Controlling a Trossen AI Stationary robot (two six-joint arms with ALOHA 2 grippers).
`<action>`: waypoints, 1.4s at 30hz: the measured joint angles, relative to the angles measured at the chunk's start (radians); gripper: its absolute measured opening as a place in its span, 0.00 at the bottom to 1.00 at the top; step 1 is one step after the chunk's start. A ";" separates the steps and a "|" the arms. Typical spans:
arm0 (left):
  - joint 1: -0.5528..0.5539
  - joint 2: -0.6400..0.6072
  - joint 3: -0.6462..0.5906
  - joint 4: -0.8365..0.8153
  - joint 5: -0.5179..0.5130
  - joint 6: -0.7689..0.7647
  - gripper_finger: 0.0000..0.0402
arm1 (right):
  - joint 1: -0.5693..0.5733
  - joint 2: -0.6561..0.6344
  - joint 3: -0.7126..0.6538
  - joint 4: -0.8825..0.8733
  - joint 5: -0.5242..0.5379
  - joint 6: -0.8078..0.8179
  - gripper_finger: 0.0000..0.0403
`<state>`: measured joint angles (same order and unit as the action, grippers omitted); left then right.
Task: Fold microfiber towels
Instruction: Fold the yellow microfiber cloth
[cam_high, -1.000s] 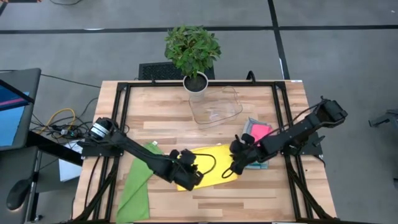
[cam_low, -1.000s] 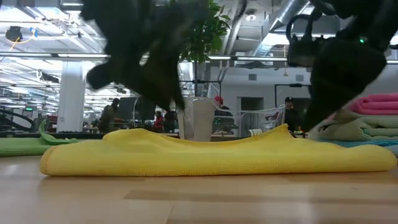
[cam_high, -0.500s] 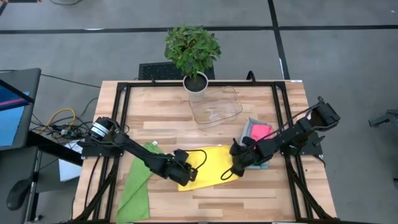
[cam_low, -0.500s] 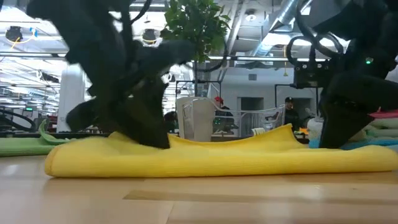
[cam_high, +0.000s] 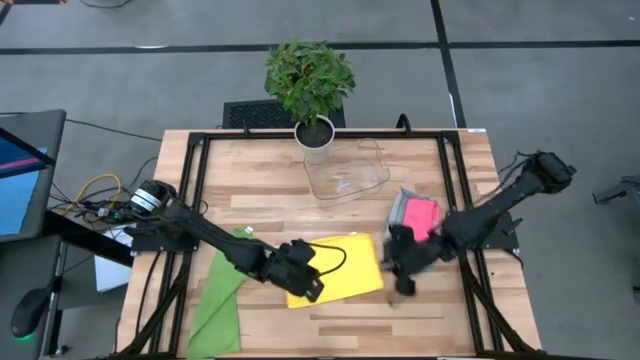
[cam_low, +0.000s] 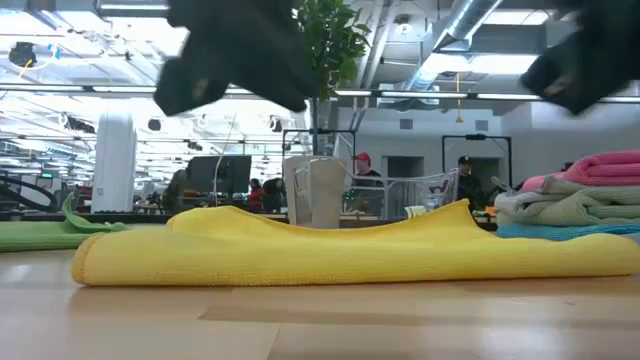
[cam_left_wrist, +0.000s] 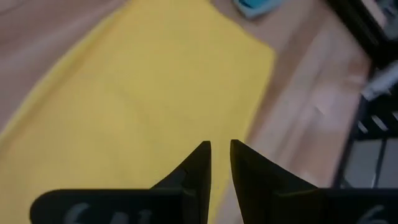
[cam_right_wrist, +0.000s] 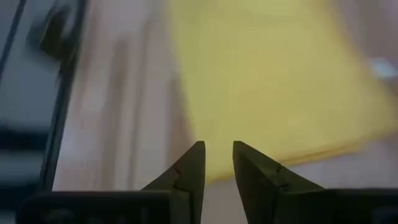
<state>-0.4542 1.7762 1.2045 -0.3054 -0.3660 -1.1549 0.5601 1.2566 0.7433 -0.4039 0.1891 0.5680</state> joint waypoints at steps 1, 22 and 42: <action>-0.013 -0.007 0.000 0.000 -0.005 0.006 0.13 | 0.039 0.008 0.000 0.006 0.004 -0.032 0.27; -0.130 -0.007 -0.015 -0.051 -0.144 -0.046 0.18 | 0.141 0.349 0.000 0.181 0.043 -0.152 0.60; -0.136 0.104 -0.013 -0.011 -0.082 -0.111 0.18 | 0.129 0.380 0.092 0.003 0.029 -0.105 0.04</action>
<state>-0.5900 1.8803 1.1912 -0.3164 -0.4477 -1.2664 0.6888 1.6362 0.8354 -0.4007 0.2180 0.4630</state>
